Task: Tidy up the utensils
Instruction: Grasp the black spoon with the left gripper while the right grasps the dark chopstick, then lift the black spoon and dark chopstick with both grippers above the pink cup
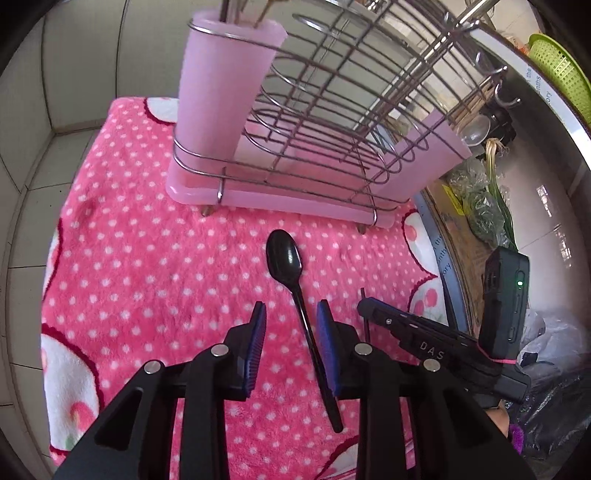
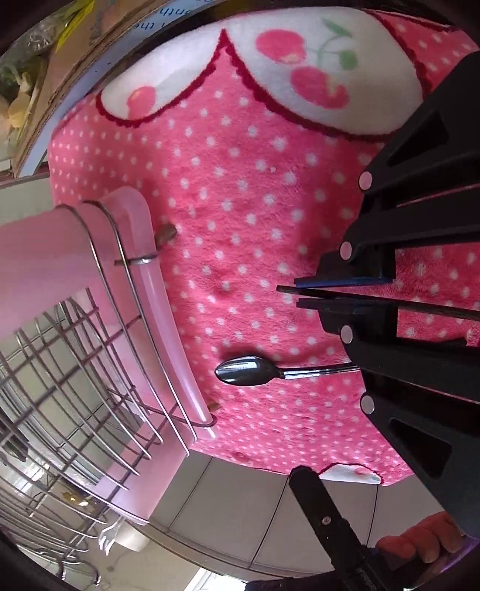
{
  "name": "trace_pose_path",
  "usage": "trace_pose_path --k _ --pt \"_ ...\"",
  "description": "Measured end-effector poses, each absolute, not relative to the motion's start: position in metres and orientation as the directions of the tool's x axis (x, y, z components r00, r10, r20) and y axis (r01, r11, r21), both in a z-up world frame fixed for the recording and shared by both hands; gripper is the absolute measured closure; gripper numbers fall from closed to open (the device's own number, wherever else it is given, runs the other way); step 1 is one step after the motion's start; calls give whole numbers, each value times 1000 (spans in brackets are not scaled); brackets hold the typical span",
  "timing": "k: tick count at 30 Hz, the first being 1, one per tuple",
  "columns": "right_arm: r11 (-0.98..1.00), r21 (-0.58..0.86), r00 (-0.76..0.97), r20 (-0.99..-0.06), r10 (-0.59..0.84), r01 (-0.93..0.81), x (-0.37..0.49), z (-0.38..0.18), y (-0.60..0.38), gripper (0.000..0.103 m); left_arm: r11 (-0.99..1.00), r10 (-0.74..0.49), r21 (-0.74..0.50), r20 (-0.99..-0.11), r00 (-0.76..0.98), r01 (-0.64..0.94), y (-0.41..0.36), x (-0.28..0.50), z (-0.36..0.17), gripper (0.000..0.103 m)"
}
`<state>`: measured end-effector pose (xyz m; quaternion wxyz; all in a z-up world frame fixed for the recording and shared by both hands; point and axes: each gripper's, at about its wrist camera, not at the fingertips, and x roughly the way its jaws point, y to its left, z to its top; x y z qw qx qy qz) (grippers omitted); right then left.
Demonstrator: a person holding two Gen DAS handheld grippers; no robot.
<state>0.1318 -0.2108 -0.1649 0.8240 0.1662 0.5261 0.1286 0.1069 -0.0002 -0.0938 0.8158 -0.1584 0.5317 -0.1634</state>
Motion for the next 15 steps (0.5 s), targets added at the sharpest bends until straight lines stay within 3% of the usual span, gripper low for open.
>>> trace_pose_path --k 8,15 --pt "914 405 479 -799 363 -18 125 -153 -240 97 894 -442 -447 -873 205 24 -33 146 -136 80" --pt "901 434 468 -793 390 -16 125 -162 -251 97 942 -334 -334 -921 202 31 -52 163 -146 81"
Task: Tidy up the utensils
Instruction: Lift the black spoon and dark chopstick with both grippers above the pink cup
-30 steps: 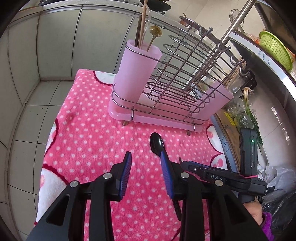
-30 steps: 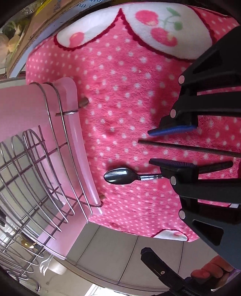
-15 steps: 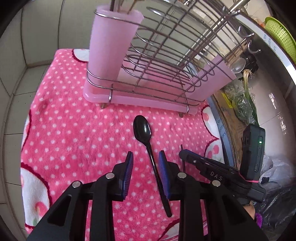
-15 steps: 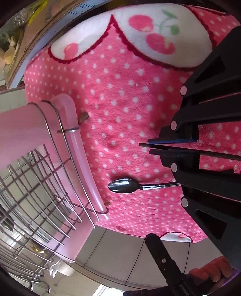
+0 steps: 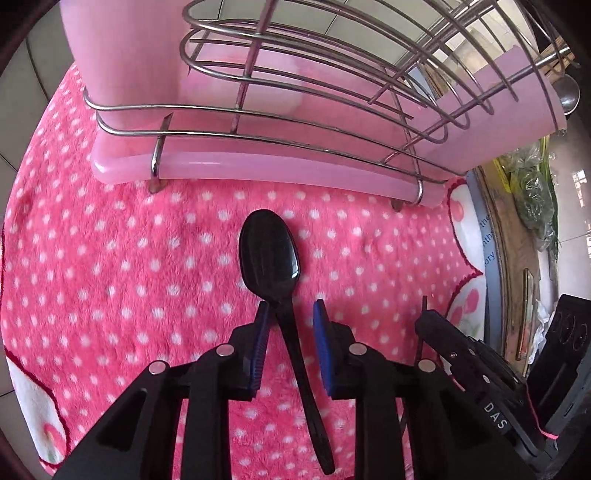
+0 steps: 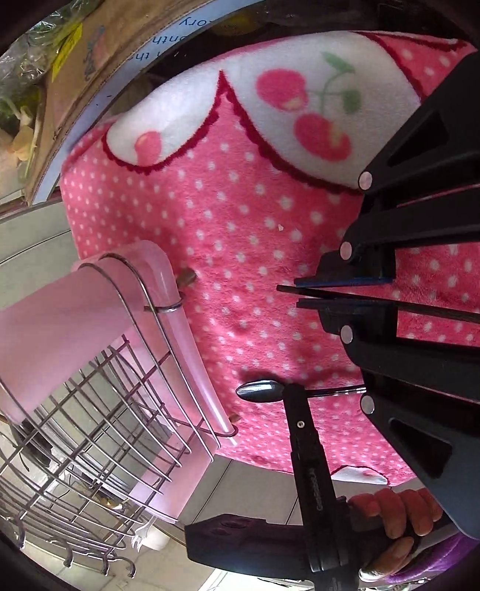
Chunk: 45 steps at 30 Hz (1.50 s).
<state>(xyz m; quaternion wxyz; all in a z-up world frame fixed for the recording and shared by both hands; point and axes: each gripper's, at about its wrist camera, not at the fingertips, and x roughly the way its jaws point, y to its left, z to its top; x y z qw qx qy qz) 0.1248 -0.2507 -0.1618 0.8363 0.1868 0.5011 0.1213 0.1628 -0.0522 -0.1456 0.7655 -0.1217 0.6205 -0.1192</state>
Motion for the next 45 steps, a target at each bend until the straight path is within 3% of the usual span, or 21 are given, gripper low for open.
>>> trace_pose_path --k 10,17,28,45 --pt "891 454 445 -799 404 7 126 -172 -252 97 969 -247 -241 -949 197 58 -72 170 -151 90" --pt "880 475 460 -785 415 16 124 -167 -257 97 945 -326 -319 -906 272 72 -64 158 -126 93" --pt "857 514 598 -672 437 -48 101 -132 -266 98 897 -430 -421 -758 490 136 -24 109 -66 93" --pt "885 447 788 -496 365 -129 75 -62 -269 98 914 -355 -373 -535 766 163 29 61 12 93"
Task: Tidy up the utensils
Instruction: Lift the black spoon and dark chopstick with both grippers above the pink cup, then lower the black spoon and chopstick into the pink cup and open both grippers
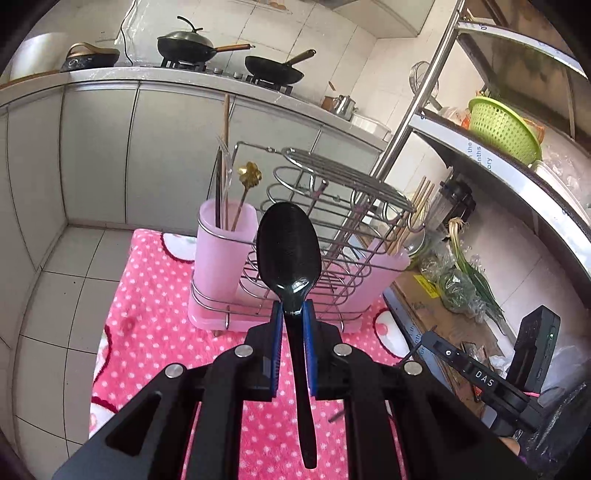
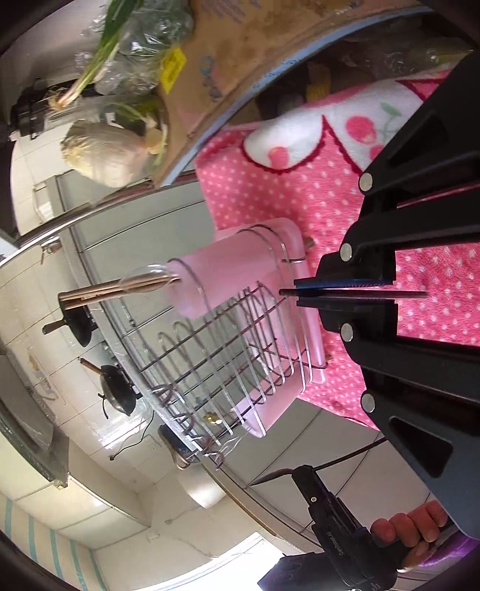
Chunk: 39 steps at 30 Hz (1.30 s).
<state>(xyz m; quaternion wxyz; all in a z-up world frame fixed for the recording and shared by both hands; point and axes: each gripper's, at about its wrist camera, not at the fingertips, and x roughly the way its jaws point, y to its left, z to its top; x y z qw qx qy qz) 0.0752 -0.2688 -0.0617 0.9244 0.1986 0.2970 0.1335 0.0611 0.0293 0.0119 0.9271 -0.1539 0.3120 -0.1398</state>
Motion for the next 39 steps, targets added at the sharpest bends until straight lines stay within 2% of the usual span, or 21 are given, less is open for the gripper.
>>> trace_pose_path --k 11,19,24,33,39 --pt "919 343 845 -418 333 -192 78 10 -266 98 937 -251 -333 -430 867 106 62 64 53 93" --pt "910 347 854 -378 357 -227 95 53 -270 98 951 -171 -302 -347 922 63 74 76 87 93" --pt "924 299 873 -352 339 -239 103 80 -265 98 956 -124 -290 -305 944 32 74 93 103 93" --pt "944 240 912 -290 292 -226 123 127 -272 98 968 -25 -247 -248 969 -38 64 126 113 93" --pt "956 230 929 -279 245 -183 144 136 -285 98 972 17 -226 -212 977 -66 57 146 104 93"
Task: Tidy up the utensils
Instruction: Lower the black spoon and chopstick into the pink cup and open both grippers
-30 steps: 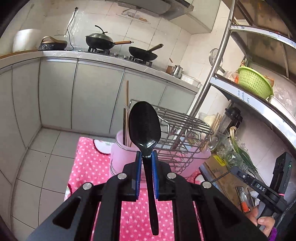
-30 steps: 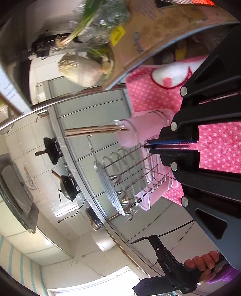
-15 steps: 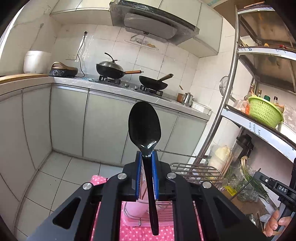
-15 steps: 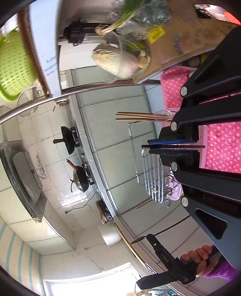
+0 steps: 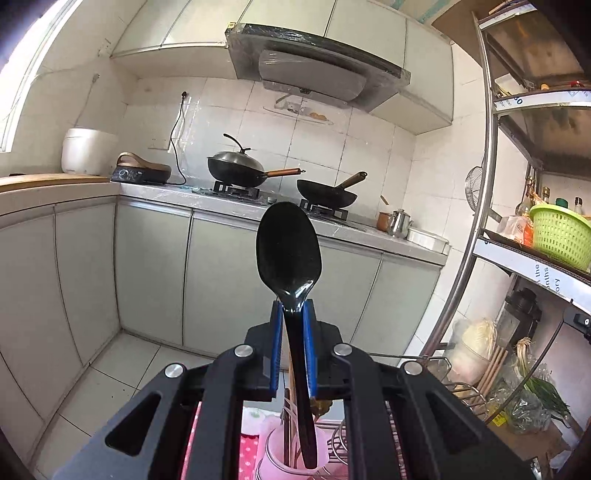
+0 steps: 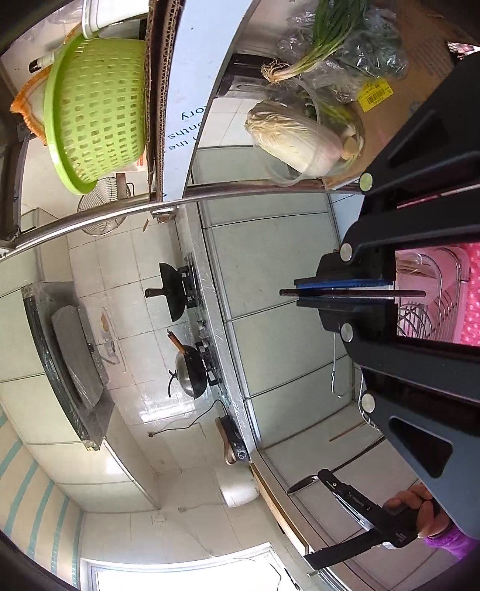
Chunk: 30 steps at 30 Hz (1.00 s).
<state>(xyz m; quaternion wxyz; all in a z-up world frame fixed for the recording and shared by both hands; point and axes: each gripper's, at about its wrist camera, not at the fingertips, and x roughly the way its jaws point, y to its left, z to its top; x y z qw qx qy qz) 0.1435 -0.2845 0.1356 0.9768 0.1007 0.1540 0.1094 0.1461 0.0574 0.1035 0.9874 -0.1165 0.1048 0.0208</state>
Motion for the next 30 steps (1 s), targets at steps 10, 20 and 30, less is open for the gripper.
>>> trace_pose_path --k 10,20,30 --pt "962 231 914 -341 218 -144 180 103 -283 98 990 49 -123 -158 986 -69 38 157 69 93" --pt "959 242 878 -413 241 -149 190 67 -274 98 990 25 -133 -209 978 -54 38 148 34 93" --pt "957 244 822 -504 264 -157 194 31 -260 98 989 -40 -144 -326 944 -8 40 154 9 93"
